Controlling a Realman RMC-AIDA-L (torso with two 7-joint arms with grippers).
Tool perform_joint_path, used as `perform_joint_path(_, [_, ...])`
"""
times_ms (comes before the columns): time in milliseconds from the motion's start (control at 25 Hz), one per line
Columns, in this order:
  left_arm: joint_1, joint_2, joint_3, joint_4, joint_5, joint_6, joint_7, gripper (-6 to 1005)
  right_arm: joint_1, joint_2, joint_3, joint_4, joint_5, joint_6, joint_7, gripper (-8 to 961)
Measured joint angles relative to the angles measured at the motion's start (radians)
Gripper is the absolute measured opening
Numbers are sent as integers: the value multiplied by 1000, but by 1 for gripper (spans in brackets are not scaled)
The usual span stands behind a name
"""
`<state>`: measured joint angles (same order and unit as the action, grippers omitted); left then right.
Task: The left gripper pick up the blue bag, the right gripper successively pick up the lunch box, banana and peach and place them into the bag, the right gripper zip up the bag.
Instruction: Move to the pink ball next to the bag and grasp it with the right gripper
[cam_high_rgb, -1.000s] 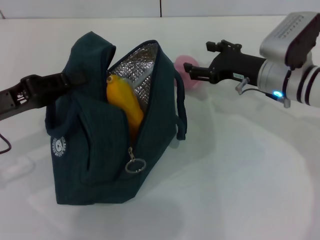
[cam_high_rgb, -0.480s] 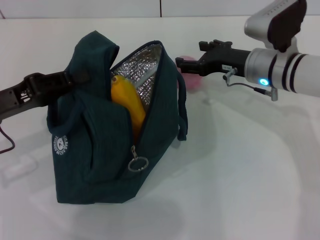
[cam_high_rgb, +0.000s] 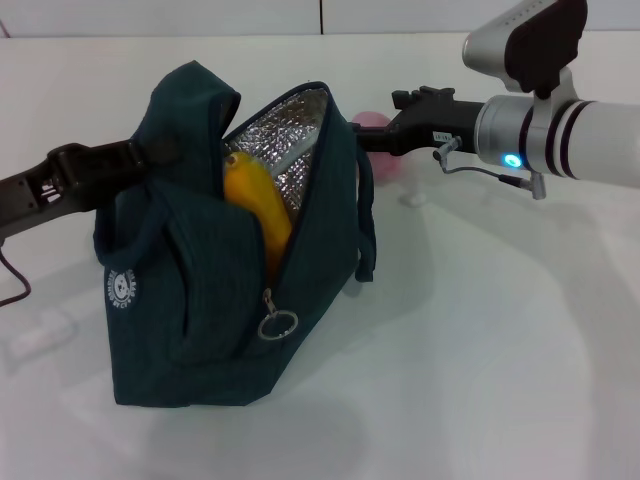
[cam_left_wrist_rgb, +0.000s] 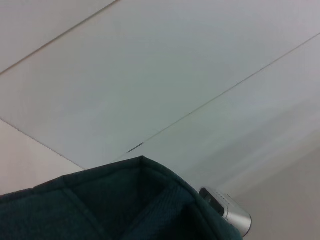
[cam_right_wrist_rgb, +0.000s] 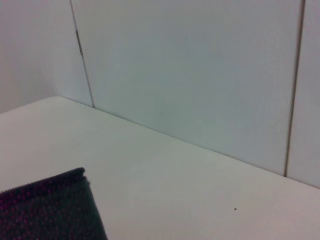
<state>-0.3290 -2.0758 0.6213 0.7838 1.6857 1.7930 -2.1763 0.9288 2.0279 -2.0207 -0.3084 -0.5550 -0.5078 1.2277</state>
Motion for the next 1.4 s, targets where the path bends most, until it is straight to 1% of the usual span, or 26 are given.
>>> perform_joint_path(240, [0, -1, 0, 0, 0, 0, 0, 46, 8, 0, -5, 8, 0, 7, 6, 870])
perform_joint_path(440, [-4, -1, 0, 0, 0, -1, 0, 46, 21, 0, -38, 10, 0, 10, 21, 869])
perform_joint_path(680, [-10, -1, 0, 0, 0, -2, 0, 46, 25, 0, -46, 11, 0, 24, 32, 837])
perform_joint_path(920, [-14, -1, 0, 0, 0, -7, 0, 46, 22, 0, -56, 12, 0, 45, 37, 747])
perform_joint_path(1080, [-14, -1, 0, 0, 0, -7, 0, 46, 19, 0, -57, 4, 0, 45, 38, 631])
perform_joint_path(1320, [-13, -1, 0, 0, 0, -7, 0, 46, 19, 0, -66, 0, 0, 46, 38, 630])
perform_joint_path(1400, [-13, -1, 0, 0, 0, -7, 0, 46, 17, 0, -66, -1, 0, 46, 38, 613])
